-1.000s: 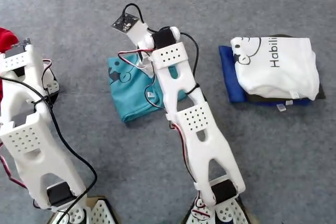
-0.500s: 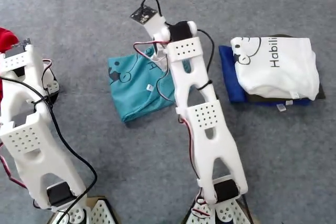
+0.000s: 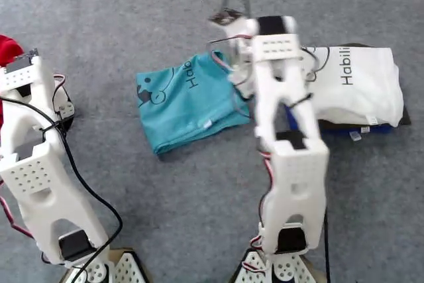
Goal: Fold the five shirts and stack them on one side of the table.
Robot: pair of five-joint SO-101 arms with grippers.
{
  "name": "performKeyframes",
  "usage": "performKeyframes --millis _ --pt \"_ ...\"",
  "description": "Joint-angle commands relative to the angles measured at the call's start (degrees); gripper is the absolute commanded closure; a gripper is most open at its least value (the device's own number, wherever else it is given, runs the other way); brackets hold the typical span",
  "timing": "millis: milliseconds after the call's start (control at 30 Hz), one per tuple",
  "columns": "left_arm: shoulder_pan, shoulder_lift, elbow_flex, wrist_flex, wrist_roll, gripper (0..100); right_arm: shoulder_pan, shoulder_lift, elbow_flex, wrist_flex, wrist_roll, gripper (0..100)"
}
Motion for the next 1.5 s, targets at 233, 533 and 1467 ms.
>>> performKeyframes --millis 233,533,1467 --pt "0.6 -0.7 -0.9 7.6 0.2 97 3.3 -16.1 11.8 -3.6 3.2 98.5" --pt "15.0 -19.9 -11.5 20.4 0.3 97 -6.5 -16.0 9.9 -5.5 -13.7 98.5" --pt "27.0 -12.9 4.3 -7.7 0.3 97 -2.0 -13.8 43.1 -32.6 -14.2 98.5"
